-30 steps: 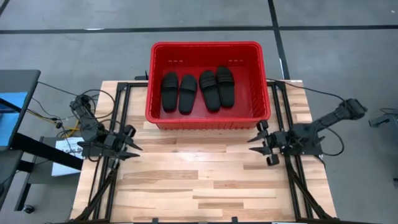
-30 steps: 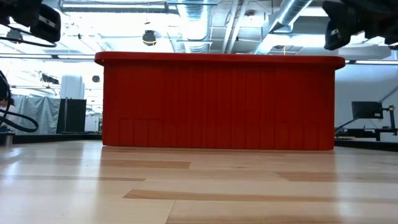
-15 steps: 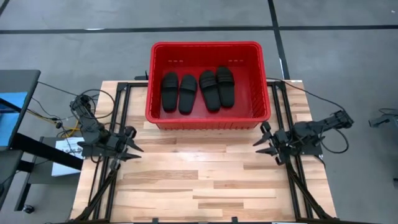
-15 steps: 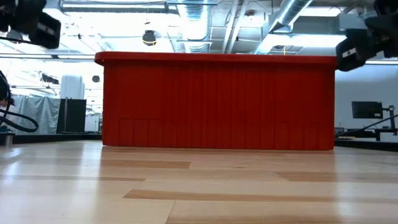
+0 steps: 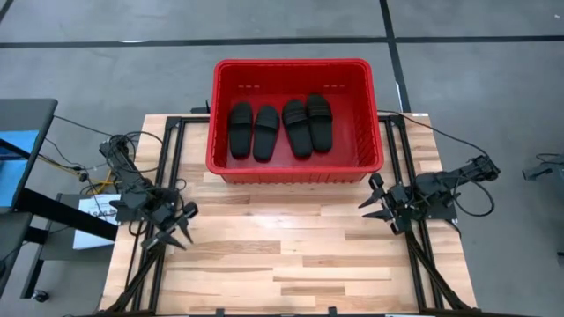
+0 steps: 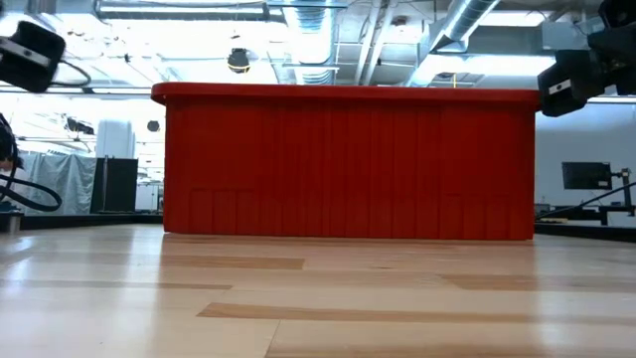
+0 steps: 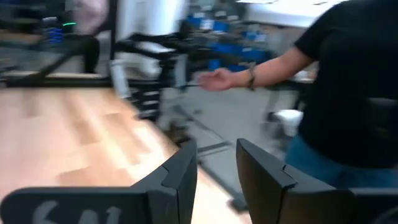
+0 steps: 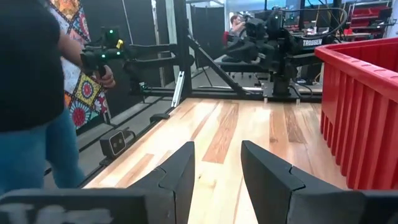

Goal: Pick and place slides into bin
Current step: Return to Home Position

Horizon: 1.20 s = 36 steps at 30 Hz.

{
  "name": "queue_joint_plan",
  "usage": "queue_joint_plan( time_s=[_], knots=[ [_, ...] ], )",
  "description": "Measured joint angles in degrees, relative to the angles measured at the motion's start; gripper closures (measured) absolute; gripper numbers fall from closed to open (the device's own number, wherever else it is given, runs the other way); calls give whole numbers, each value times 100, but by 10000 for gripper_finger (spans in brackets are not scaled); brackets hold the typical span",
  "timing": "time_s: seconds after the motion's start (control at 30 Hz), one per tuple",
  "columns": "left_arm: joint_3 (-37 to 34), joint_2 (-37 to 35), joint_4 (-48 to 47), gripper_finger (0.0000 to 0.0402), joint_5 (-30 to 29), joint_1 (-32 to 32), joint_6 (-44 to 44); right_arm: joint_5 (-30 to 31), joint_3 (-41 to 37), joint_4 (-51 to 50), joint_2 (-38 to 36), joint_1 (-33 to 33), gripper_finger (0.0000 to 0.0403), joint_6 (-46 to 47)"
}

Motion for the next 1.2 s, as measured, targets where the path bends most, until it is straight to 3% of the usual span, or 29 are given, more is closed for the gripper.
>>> queue_joint_plan(
  time_s=[0.1, 0.27, 1.2],
  knots=[
    [-106, 4, 247, 299, 570, 10, 128, 2, 0, -16, 0, 0, 281, -1],
    [-108, 2, 144, 299, 883, 182, 298, 2, 0, -16, 0, 0, 281, -1],
    [-125, 2, 144, 299, 830, 219, 470, 2, 7, -11, 0, 0, 281, -1]
  ],
)
